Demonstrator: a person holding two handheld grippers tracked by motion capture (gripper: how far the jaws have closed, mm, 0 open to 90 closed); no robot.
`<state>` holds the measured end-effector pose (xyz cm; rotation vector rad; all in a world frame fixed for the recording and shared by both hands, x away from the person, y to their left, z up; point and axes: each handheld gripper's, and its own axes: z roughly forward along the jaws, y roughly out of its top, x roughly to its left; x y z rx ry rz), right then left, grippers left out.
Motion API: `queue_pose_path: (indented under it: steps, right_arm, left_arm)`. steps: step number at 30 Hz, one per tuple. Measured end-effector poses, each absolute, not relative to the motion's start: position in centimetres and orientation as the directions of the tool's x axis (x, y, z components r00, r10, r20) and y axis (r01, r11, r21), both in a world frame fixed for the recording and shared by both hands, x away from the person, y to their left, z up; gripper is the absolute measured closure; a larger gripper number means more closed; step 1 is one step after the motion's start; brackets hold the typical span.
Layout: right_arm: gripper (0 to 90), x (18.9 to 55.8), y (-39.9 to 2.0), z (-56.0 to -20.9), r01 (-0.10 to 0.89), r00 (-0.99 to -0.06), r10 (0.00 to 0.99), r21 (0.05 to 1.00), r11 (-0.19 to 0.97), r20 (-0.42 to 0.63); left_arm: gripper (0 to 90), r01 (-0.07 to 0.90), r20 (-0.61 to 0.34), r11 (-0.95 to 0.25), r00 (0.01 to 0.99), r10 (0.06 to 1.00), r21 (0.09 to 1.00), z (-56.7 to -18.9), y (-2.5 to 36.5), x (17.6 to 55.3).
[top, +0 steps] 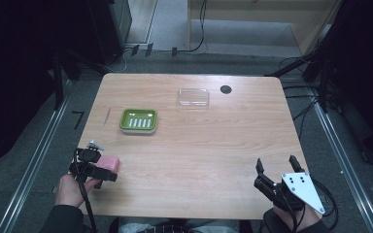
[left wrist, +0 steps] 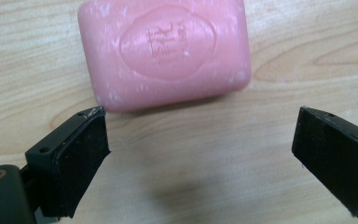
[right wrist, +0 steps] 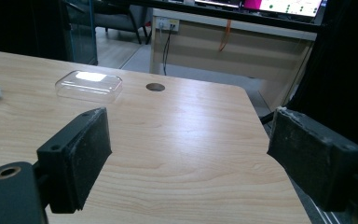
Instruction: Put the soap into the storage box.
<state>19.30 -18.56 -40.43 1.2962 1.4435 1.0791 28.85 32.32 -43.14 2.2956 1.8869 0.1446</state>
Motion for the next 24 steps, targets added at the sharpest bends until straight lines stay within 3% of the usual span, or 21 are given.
queue_pose_path:
  steps: [8,24]
  right_arm:
    - [12.8,19.3,-18.6,-40.4,0.222,-0.057,0.996,0.972,0.076,-0.065]
    - [12.8,19.3,-18.6,-40.4,0.222,-0.057,0.996,0.972,0.074,-0.063]
  left_arm:
    - [3.5,0.966,-0.024,-0.146,0.154,0.988,0.215,-43.1,32.5,30.2]
    - [0.0,0.982,0.012,-0.103,0.102,0.995,0.156,-44.6,32.6,32.4]
